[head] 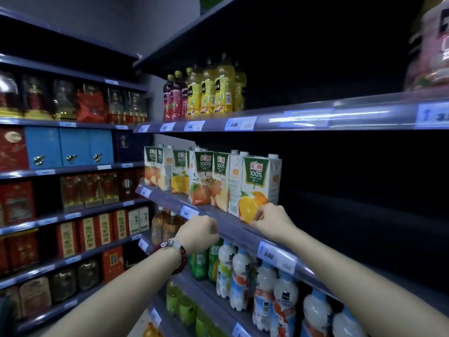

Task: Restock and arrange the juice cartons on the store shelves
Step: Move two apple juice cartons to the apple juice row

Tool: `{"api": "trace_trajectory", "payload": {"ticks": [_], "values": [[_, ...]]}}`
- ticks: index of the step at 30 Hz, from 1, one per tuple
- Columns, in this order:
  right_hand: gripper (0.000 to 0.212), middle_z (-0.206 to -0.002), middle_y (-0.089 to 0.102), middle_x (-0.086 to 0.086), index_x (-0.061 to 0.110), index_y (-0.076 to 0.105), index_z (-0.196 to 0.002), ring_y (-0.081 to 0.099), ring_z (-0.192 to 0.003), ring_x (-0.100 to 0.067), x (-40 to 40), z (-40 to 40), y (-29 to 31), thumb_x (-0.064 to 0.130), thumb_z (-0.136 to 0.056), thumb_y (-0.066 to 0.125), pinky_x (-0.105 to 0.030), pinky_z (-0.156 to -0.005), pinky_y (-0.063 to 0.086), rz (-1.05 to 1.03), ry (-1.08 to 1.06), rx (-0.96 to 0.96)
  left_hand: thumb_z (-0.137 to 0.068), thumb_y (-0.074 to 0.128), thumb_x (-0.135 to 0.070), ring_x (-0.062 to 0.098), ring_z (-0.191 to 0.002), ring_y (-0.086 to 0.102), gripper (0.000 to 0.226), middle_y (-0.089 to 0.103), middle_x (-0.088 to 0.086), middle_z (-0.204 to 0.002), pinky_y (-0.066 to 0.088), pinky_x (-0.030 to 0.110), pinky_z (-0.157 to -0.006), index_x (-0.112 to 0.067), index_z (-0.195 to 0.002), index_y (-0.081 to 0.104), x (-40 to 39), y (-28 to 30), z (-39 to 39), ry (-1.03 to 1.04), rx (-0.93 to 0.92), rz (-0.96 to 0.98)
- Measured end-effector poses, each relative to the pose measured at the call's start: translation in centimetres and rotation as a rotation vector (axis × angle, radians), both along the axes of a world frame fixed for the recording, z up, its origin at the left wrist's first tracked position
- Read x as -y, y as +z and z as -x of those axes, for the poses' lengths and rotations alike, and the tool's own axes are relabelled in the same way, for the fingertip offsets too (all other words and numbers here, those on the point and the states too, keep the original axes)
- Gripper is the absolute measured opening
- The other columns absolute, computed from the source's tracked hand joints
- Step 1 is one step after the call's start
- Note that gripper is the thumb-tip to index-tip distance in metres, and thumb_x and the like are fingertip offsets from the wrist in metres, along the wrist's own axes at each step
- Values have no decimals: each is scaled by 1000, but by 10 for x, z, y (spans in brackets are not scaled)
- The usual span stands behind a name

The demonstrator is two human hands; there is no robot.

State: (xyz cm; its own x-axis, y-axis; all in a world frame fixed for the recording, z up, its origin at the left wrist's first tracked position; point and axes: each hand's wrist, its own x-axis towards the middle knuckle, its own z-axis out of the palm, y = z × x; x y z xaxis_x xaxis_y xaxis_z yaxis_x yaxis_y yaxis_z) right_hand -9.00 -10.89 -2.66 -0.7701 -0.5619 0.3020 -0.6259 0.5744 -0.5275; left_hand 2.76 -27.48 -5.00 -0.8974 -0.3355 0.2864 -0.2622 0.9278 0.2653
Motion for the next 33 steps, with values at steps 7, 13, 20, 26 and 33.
{"api": "trace_trajectory", "payload": {"ticks": [7,13,20,26,33], "values": [[21,-94,71,-15,2,71,-91,64,-92,-29,83,14,-7,20,-83,64,-36,-80,51,52,-15,-14,-83,53,-22,21,-86,63,16,68,3,-93,53,30,-74,-19,-89,68,87,-9,28,24,-91,-83],[28,-84,62,-5,8,63,-89,56,-73,-19,157,25,-10,35,-91,55,-33,-65,46,142,-139,-28,-87,58,-24,25,-87,66,16,73,9,-93,51,30,-74,-15,-92,70,182,5,72,49,-246,-178],[18,-82,65,-15,3,60,-78,63,-73,-29,185,31,-9,16,-88,53,-34,-58,49,184,-429,-53,-85,67,-40,27,-95,57,49,59,13,-108,50,36,-80,-5,-112,47,221,8,126,-52,-301,-350],[23,-69,51,-4,8,56,-71,51,-65,-25,196,35,-11,19,-91,51,-26,-55,38,177,-596,-142,-80,71,-47,28,-97,47,64,48,19,-118,45,39,-86,-1,-113,42,222,2,147,-29,-439,-490],[18,-86,60,-15,6,51,-72,55,-69,-29,208,45,-22,15,-88,53,-29,-56,40,198,-712,-173,-76,71,-54,32,-104,51,85,50,16,-115,49,45,-90,1,-131,36,232,-9,157,-133,-519,-551]]}}
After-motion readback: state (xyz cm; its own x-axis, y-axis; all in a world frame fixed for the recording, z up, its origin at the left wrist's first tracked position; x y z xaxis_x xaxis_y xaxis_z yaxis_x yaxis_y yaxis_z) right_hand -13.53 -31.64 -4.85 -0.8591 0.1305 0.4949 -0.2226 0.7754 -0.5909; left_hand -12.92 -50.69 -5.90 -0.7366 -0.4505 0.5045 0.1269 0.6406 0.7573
